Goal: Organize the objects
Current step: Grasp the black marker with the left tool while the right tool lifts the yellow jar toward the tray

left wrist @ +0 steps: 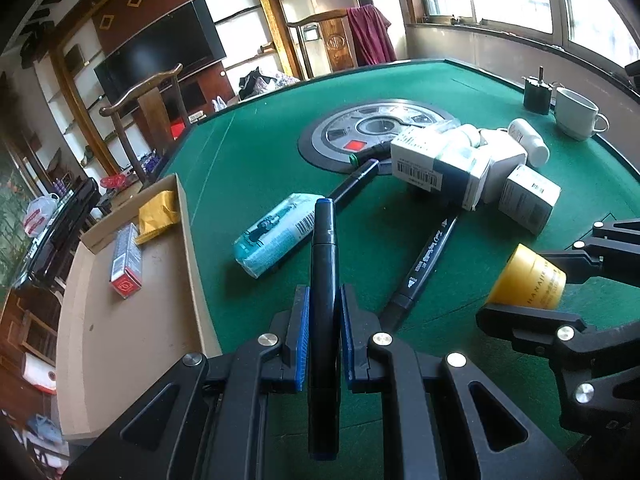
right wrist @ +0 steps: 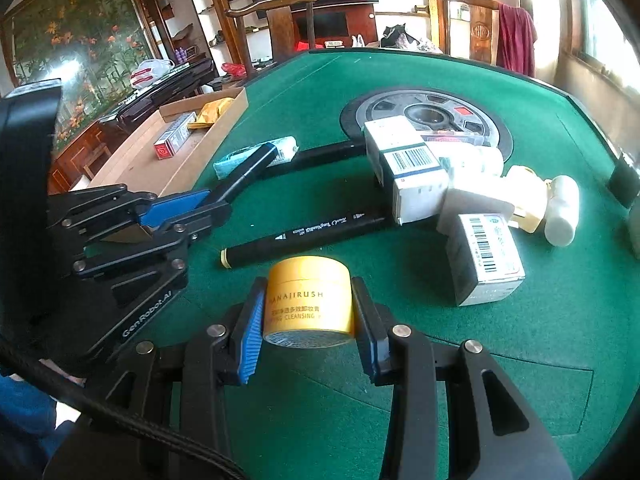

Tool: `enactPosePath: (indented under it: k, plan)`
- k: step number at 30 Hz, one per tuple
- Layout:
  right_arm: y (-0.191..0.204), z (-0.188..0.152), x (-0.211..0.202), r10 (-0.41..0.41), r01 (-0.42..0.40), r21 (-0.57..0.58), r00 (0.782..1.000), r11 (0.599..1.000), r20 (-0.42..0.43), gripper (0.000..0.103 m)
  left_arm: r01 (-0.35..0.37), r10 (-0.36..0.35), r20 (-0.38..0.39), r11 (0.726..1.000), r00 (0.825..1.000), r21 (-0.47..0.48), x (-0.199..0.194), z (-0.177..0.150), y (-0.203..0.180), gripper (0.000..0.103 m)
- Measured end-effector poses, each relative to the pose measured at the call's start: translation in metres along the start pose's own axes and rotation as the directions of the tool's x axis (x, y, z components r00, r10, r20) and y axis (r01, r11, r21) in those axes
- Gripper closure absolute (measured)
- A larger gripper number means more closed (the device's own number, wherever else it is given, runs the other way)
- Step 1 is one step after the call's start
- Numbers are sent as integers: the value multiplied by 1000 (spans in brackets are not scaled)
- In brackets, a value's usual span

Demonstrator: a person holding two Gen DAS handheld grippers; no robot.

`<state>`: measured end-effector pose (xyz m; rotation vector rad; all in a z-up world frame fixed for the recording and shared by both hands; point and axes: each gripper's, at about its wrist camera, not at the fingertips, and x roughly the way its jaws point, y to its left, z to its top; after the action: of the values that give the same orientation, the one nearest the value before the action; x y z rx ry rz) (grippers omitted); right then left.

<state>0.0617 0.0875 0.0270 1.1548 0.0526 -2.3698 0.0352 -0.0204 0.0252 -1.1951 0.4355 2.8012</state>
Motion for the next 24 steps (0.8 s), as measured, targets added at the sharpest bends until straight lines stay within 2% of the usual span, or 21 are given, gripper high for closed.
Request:
enactPosePath:
  k: [13, 24]
  plan:
    - [13, 9, -4, -33, 34, -24, 999, 999, 8, 65, 5, -2, 77, 999, 997, -33, -29, 3, 17, 91]
    - [42, 29, -7, -84, 87, -98, 996, 991, 35, 65, 34, -13, 154, 990, 988, -137, -59, 2, 56, 91]
